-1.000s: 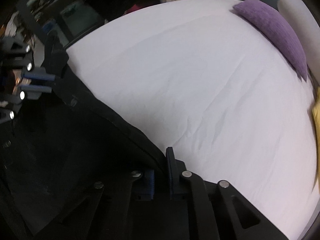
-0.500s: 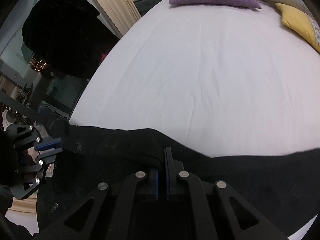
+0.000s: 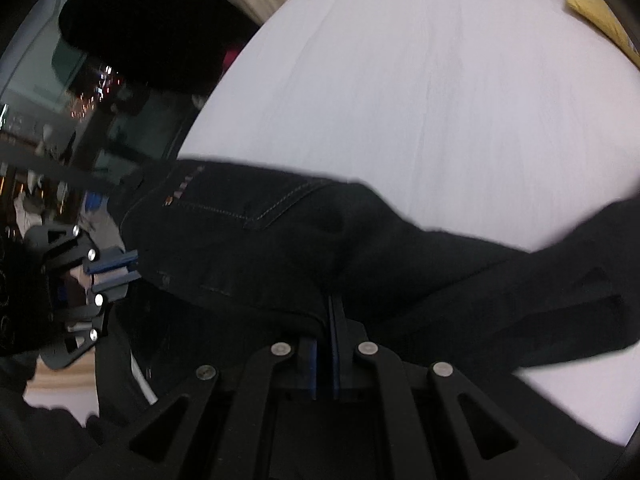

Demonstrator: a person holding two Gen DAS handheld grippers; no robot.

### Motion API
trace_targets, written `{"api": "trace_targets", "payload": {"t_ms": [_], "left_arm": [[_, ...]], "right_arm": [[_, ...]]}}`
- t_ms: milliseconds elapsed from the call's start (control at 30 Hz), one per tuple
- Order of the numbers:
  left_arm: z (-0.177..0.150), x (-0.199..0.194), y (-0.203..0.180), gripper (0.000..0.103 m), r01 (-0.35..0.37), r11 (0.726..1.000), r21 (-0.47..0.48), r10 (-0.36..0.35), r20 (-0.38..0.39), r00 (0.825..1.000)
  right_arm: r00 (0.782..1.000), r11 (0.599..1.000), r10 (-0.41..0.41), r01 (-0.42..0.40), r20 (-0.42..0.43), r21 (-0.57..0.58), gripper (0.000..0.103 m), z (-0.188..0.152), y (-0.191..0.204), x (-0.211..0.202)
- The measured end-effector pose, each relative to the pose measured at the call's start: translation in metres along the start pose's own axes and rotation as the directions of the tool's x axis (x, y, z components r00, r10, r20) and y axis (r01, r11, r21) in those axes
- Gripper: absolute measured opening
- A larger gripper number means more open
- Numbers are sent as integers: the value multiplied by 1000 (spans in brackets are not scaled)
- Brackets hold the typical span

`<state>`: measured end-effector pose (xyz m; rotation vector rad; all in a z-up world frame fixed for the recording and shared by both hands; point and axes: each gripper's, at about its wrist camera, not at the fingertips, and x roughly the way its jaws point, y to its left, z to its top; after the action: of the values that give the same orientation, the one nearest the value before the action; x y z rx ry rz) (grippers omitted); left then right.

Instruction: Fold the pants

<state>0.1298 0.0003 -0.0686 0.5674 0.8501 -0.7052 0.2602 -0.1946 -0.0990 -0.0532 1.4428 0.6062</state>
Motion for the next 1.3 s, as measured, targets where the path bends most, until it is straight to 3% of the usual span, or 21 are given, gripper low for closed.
{"api": "trace_targets", "payload": {"t_ms": [200,500,900,1200,1300], "left_arm": [[-30,-11,-52,7,15,998,56,-13,-38,999],[-66,-24,-101,7,46,996,79,-40,-75,996],[-76,-31,-128,7,76,981,180,-59,-96,994],[-76,-25,-134,7,79,984,160,-61,-111,992],[-76,-27,-137,7,67,984,164,-50,-102,993]], "right_arm": [[997,997,-62,60,-40,-51,6,-46,25,13],[980,978,-190,194,51,-79,6,-90,56,22],[941,945,-306,318,143,-76,6,-126,100,36],[913,914,-371,391,171,-109,6,-135,122,53],[906,909,-381,403,185,-103,6,-160,113,43]]}}
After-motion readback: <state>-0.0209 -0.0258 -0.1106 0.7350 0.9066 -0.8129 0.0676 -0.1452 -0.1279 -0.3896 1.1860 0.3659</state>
